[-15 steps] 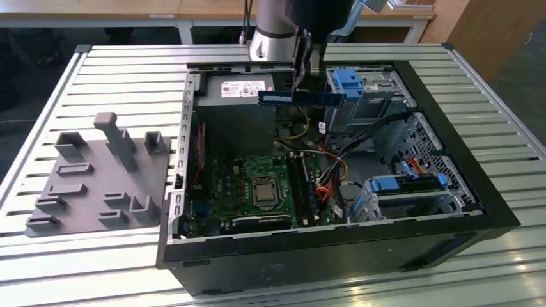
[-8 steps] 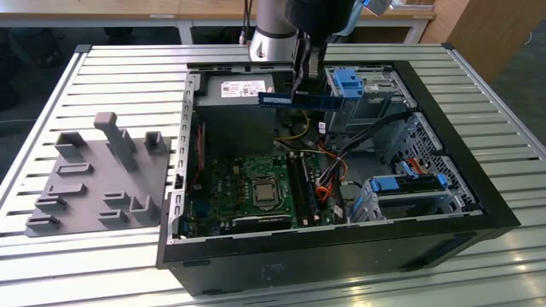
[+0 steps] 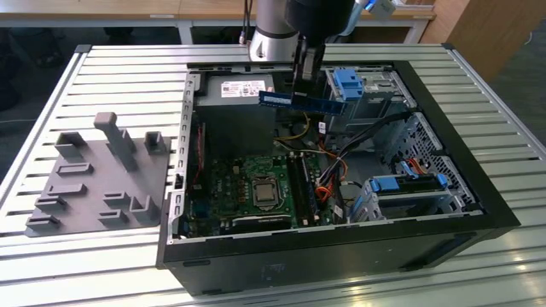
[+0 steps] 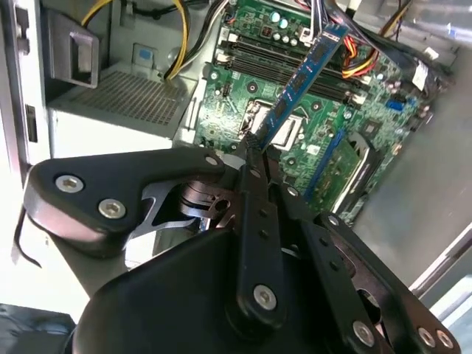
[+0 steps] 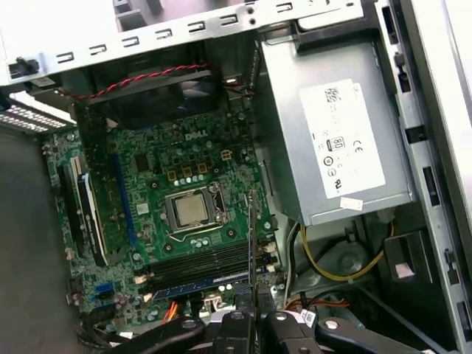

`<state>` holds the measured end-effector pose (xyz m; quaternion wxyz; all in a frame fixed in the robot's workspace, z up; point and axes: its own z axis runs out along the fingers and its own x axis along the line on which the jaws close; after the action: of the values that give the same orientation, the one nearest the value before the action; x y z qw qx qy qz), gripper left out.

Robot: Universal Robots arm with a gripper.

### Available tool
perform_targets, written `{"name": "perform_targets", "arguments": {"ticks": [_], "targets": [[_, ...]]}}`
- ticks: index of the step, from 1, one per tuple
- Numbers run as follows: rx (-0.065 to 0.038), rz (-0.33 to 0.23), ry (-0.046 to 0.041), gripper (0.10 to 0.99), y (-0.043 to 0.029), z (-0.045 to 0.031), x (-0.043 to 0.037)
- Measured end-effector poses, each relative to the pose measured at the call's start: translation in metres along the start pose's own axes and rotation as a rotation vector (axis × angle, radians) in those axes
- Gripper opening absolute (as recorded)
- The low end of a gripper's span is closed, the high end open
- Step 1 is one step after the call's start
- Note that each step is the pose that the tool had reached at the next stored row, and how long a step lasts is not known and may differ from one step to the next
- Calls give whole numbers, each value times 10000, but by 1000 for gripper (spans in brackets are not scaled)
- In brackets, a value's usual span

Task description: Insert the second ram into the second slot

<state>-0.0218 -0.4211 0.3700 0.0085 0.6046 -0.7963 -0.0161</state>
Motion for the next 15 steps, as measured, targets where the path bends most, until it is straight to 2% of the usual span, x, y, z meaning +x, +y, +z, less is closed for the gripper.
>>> {"name": "perform_targets", "arguments": {"ticks": [6,15], "targets": [[12,947,-7,137,0,16,1],[18,1195,-12,137,-24,22,107]]}}
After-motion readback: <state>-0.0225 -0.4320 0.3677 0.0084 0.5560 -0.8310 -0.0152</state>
